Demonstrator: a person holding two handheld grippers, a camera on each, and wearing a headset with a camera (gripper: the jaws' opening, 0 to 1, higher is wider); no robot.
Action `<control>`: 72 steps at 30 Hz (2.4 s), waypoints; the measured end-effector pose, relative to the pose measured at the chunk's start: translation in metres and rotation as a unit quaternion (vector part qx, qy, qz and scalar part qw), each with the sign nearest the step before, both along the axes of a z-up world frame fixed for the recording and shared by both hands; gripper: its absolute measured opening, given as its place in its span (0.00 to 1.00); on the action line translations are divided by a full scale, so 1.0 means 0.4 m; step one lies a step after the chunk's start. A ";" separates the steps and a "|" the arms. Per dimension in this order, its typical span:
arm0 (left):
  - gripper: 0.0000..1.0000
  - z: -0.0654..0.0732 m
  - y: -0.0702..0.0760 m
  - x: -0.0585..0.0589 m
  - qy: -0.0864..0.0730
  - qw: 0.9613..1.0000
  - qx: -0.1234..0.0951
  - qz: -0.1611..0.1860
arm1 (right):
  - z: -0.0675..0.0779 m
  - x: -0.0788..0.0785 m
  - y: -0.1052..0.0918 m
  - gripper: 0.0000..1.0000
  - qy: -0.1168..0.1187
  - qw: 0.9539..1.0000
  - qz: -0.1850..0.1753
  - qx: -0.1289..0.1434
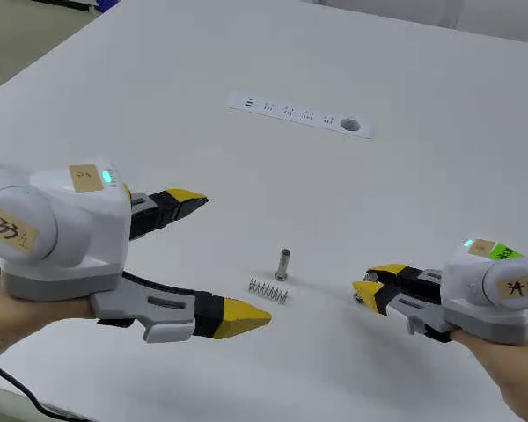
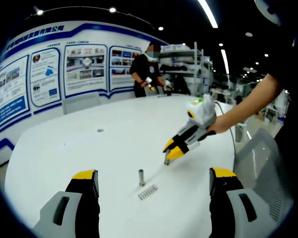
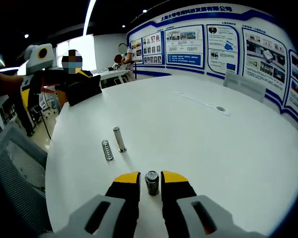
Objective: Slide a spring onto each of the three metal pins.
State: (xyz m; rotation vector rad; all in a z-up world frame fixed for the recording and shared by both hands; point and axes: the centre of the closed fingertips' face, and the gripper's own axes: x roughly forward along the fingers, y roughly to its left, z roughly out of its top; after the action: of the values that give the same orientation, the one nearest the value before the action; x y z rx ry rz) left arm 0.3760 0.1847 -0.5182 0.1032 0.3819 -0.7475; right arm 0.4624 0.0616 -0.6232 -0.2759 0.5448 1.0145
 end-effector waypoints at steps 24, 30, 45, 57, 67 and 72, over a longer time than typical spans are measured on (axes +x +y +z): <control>0.95 0.004 -0.009 0.003 0.000 1.000 0.000 -0.017 | 0.128 -0.036 0.068 0.24 -0.077 0.996 0.042 -0.006; 0.95 0.001 -0.003 0.000 0.000 1.000 -0.008 -0.015 | 0.114 -0.098 0.146 0.24 -0.071 0.993 0.092 -0.009; 0.94 -0.039 0.033 -0.023 0.017 1.000 0.004 -0.021 | -0.041 -0.122 0.213 0.24 -0.002 0.992 0.114 -0.060; 0.93 -0.069 0.039 -0.022 0.030 0.999 0.001 -0.016 | -0.089 -0.101 0.223 0.22 0.013 0.990 0.120 -0.075; 0.91 -0.071 0.054 -0.021 0.036 0.999 -0.007 -0.002 | -0.109 -0.116 0.235 0.19 0.012 0.986 0.145 -0.087; 0.89 -0.073 0.052 -0.028 0.039 0.999 -0.009 -0.004 | -0.107 -0.123 0.247 0.17 0.017 0.986 0.144 -0.080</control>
State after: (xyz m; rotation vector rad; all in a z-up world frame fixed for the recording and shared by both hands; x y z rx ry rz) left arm 0.3649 0.2054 -0.5475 0.0594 0.4494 -0.7646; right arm 0.4131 0.1604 -0.6659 -0.4914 0.6304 1.2590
